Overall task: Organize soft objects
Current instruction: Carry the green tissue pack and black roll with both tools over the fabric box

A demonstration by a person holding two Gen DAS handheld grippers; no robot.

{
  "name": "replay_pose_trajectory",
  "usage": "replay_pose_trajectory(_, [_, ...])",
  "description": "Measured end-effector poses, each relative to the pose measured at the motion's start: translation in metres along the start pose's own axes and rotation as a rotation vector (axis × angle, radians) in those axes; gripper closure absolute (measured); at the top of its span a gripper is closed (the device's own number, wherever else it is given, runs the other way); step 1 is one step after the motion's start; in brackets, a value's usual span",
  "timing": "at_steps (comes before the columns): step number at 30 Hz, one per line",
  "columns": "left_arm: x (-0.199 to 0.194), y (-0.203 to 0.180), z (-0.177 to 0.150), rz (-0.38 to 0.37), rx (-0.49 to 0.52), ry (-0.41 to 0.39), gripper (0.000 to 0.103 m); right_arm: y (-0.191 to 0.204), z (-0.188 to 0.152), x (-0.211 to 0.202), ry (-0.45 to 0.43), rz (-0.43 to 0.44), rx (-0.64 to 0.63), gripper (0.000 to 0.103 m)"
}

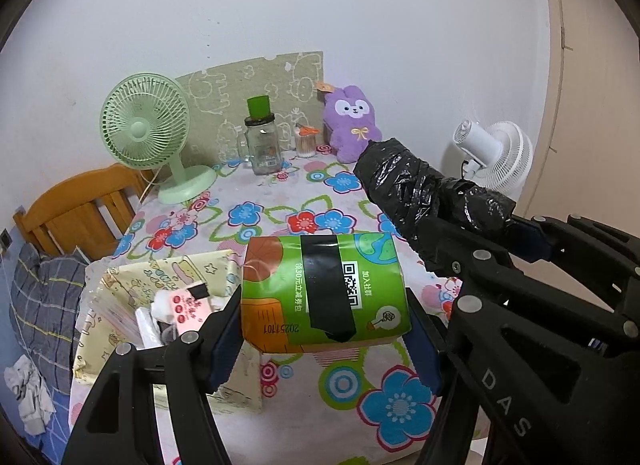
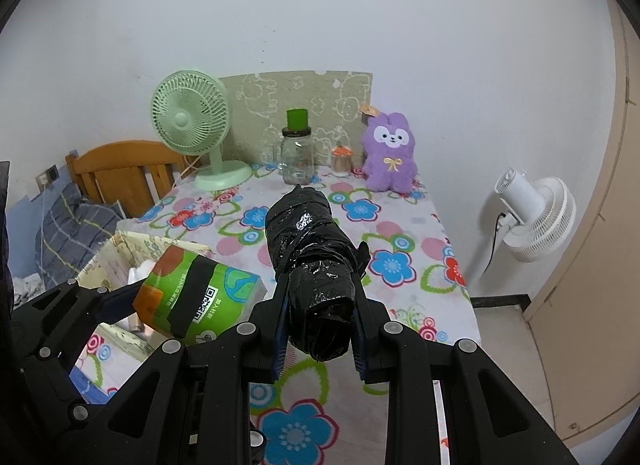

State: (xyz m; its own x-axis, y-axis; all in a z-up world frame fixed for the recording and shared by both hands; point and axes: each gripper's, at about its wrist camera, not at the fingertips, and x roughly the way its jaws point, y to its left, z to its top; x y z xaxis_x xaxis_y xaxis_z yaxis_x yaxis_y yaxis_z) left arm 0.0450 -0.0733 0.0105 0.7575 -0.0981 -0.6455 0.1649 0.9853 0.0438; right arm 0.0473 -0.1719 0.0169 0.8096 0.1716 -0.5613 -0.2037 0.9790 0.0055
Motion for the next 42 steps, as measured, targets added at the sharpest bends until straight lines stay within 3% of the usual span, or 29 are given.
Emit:
replay_pose_trajectory(22, [0.011, 0.076, -0.002, 0.04, -0.027, -0.01, 0.03, 0.069, 0.02, 0.034, 0.02, 0.082, -0.033, 0.074])
replay_pose_trajectory(42, [0.039, 0.137, -0.027, 0.117, -0.091, 0.062, 0.03, 0.131, 0.014, 0.08, 0.053, 0.202, -0.102, 0.074])
